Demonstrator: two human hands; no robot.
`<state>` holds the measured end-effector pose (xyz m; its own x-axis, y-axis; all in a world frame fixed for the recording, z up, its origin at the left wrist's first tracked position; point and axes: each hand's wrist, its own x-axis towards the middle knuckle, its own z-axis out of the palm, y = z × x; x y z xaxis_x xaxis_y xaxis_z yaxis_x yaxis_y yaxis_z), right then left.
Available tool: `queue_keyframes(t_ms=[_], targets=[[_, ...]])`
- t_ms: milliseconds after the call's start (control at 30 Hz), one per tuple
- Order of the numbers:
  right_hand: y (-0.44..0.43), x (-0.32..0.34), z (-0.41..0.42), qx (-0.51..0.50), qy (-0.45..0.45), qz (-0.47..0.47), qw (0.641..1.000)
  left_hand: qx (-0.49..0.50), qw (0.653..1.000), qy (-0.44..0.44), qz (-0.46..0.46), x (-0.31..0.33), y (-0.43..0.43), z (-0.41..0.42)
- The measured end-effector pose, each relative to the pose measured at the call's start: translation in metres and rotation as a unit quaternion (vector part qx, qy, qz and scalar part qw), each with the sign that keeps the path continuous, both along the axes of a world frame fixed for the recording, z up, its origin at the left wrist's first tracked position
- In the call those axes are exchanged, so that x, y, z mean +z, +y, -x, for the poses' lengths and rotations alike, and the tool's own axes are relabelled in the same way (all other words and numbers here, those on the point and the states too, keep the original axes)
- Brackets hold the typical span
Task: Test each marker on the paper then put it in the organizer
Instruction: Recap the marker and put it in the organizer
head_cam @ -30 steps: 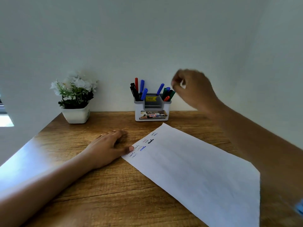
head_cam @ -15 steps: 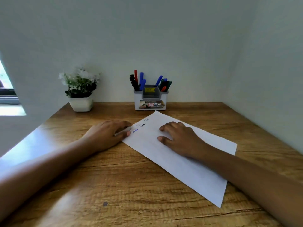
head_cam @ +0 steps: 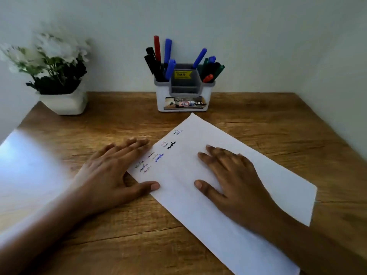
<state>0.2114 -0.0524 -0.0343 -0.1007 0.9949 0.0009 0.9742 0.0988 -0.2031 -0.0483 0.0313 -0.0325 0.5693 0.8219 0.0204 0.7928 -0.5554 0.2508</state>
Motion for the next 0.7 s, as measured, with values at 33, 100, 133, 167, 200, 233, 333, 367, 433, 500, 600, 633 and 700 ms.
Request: queue_keyframes(t_ms=[33, 100, 133, 167, 200, 233, 333, 367, 433, 500, 600, 633, 700], targets=[[0.000, 0.000, 0.001, -0.007, -0.003, -0.007, 1.000, 0.000, 1.000, -0.004, 0.001, 0.000, -0.001, -0.001], [-0.003, 0.001, 0.006, -0.035, -0.008, -0.008, 0.999, 0.004, 1.000, -0.006, 0.009, 0.000, -0.002, -0.001], [-0.004, 0.001, 0.009, -0.048, -0.008, -0.011, 0.999, 0.006, 1.000, -0.003, 0.013, 0.000, -0.001, 0.000], [-0.005, 0.003, 0.011, -0.060, -0.010, -0.005, 0.998, 0.011, 1.000, 0.000, 0.017, 0.002, 0.000, -0.001], [-0.007, 0.003, 0.014, -0.070, -0.008, -0.002, 0.998, 0.019, 1.000, -0.001, 0.024, 0.003, -0.001, -0.002], [-0.008, 0.001, 0.017, -0.080, -0.009, 0.003, 0.997, 0.028, 0.999, 0.000, 0.029, 0.002, -0.002, -0.003], [-0.009, 0.005, 0.025, -0.108, -0.012, 0.024, 0.994, 0.072, 0.997, -0.007, 0.042, 0.006, -0.010, -0.007], [-0.011, 0.008, 0.028, -0.118, -0.008, 0.036, 0.992, 0.094, 0.994, -0.014, 0.044, 0.007, -0.015, -0.008], [-0.012, 0.009, 0.033, -0.130, -0.006, 0.032, 0.991, 0.139, 0.989, -0.024, 0.045, 0.008, -0.020, -0.009], [-0.011, 0.012, 0.035, -0.137, -0.006, 0.040, 0.990, 0.160, 0.985, -0.028, 0.052, 0.010, -0.022, -0.011], [-0.010, 0.014, 0.035, -0.135, -0.015, 0.035, 0.990, 0.160, 0.985, -0.023, 0.051, 0.014, -0.023, -0.013], [-0.010, 0.014, 0.035, -0.137, -0.012, 0.048, 0.989, 0.156, 0.986, -0.014, 0.052, 0.013, -0.023, -0.012], [-0.013, 0.011, 0.035, -0.134, -0.014, 0.042, 0.990, 0.157, 0.986, -0.010, 0.059, 0.011, -0.024, -0.011]])
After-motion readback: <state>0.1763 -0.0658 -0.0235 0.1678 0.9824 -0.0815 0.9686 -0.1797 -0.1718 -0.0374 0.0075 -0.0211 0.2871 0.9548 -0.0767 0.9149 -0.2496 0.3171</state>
